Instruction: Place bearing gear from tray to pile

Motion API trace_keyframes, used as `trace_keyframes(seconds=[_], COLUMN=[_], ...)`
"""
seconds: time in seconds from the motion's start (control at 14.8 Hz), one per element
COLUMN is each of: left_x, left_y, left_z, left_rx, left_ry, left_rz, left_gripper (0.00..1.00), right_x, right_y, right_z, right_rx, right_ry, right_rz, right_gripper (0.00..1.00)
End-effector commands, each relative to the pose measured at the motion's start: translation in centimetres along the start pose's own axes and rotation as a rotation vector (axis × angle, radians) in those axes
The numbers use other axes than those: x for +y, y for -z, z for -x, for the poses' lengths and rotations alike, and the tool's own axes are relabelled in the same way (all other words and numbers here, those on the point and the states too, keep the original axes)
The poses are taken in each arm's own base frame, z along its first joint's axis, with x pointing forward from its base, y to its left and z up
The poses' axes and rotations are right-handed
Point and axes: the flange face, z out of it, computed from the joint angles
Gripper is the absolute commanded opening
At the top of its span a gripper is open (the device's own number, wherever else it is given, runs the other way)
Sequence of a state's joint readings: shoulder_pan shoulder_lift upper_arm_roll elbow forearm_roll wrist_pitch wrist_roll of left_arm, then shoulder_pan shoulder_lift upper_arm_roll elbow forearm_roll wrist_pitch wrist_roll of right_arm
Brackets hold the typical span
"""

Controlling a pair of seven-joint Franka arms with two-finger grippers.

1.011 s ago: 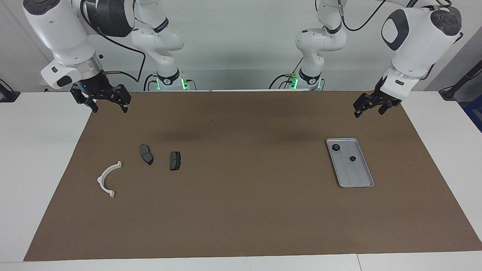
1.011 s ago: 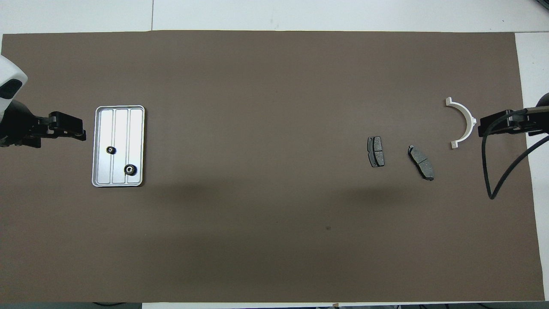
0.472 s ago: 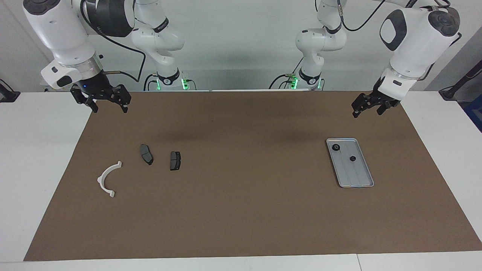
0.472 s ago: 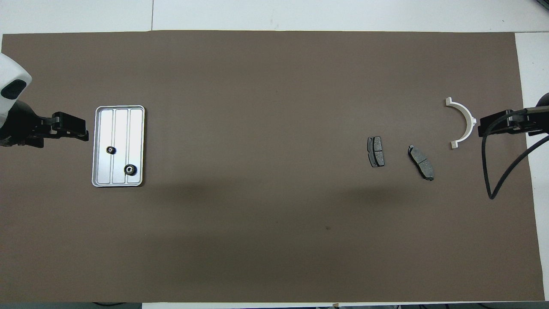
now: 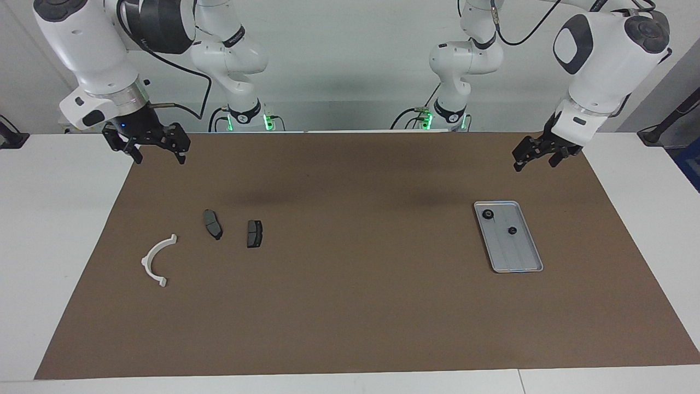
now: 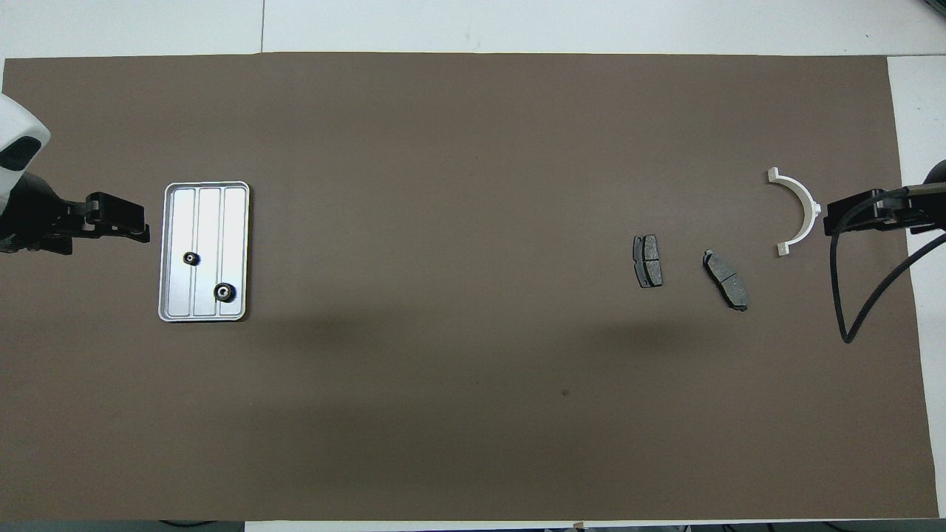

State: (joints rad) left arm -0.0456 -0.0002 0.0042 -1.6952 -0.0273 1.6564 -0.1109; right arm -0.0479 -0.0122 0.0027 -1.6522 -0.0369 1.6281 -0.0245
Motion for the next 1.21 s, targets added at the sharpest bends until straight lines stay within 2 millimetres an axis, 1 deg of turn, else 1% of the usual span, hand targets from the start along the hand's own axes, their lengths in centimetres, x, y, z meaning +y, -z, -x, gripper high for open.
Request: trace_keyframes(seconds=[0.0, 0.13, 0.2, 0.27, 0.4, 0.54, 0.61, 0.74, 0.88, 1.01, 1.15], left_x=[-1.0, -1.1, -1.1, -1.0, -0.5, -0.2, 0.3, -0.4, -0.6, -0.5, -0.7], left_y=[-0.3, -2.2, -2.5, -3.5, -6.3, -8.5, -9.8, -11.7, -14.0, -15.8, -16.9], left_z=[0.8, 1.3, 1.3, 1.2, 1.3, 2.0, 2.2, 2.1, 2.3, 2.2, 2.1], left_rx=[0.027, 0.020, 0.016, 0.013, 0.046, 0.060, 0.055, 0.051, 0.044, 0.036, 0.059], left_ry=[0.010, 0.019, 0.021, 0.034, 0.129, 0.146, 0.133, 0.148, 0.143, 0.150, 0.149], left_rz=[0.000, -0.002, -0.002, -0.001, 0.004, 0.006, 0.005, 0.004, 0.002, 0.000, 0.004], left_gripper=[1.00, 1.00, 1.00, 1.00, 1.00, 1.00, 1.00, 1.00, 1.00, 1.00, 1.00], right_x=[0.3, 0.3, 0.3, 0.3, 0.3, 0.3, 0.3, 0.2, 0.2, 0.2, 0.2], right_y=[-0.1, -0.1, -0.1, -0.1, -0.1, -0.1, -0.2, -0.3, -0.7, -0.8, -0.8], right_z=[0.5, 0.5, 0.5, 0.5, 0.5, 0.5, 0.5, 0.7, 0.8, 0.8, 0.8], right_rx=[0.019, 0.019, 0.019, 0.019, 0.019, 0.019, 0.021, 0.024, 0.027, 0.027, 0.025], right_ry=[-0.012, -0.012, -0.012, -0.012, -0.012, -0.013, -0.013, -0.012, -0.011, -0.011, -0.012], right_rz=[0.010, 0.010, 0.010, 0.010, 0.010, 0.010, 0.010, 0.010, 0.010, 0.010, 0.010], right_gripper=[1.00, 1.00, 1.00, 1.00, 1.00, 1.00, 1.00, 1.00, 1.00, 1.00, 1.00])
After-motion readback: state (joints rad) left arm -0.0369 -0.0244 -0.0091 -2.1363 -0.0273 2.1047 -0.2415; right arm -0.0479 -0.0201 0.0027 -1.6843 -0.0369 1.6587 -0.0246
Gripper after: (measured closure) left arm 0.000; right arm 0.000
